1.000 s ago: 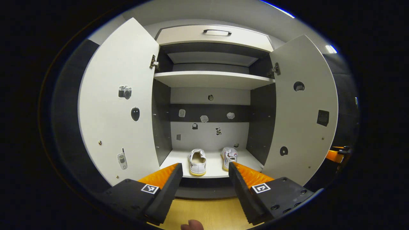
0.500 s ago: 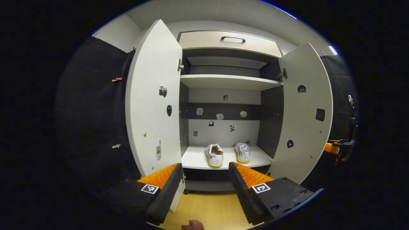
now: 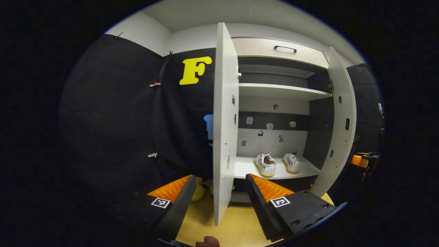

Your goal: Grab one shoe with the right hand and put it into the shoe cabinet, grab the other shoe with the left hand and put it into the shoe cabinet; then close the right door with the right hand and the left door with the left hand.

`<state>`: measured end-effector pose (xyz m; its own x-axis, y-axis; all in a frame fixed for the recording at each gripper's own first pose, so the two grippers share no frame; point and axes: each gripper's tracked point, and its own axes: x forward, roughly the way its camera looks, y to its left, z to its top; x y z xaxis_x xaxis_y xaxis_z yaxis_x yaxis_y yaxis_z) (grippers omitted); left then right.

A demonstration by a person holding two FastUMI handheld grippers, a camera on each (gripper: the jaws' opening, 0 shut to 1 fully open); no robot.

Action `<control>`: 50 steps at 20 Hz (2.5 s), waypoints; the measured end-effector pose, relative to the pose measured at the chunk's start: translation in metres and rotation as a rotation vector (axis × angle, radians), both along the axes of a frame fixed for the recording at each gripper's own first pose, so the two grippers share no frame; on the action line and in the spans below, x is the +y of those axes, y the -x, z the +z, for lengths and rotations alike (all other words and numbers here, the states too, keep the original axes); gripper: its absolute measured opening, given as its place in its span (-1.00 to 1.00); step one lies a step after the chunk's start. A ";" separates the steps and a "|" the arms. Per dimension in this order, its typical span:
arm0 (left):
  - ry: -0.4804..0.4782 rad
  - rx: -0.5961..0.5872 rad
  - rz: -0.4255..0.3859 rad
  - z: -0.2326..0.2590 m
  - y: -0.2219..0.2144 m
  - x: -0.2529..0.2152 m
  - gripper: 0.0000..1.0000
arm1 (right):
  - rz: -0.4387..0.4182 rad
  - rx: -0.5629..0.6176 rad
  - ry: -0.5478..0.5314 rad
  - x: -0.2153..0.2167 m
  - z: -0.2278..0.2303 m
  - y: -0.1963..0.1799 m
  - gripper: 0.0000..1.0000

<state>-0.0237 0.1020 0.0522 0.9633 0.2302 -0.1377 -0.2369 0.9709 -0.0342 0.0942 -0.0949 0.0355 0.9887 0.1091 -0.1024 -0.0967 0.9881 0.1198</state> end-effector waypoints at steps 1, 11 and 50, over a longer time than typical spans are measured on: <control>-0.001 -0.003 0.006 0.000 0.001 0.010 0.80 | 0.021 -0.015 -0.014 0.016 0.007 0.000 0.96; -0.034 -0.016 0.044 -0.016 -0.034 0.091 0.89 | 0.013 -0.043 0.009 0.044 0.016 0.030 0.96; 0.009 -0.032 -0.226 -0.008 -0.097 -0.089 0.86 | -0.016 -0.026 0.042 0.018 0.009 0.061 0.95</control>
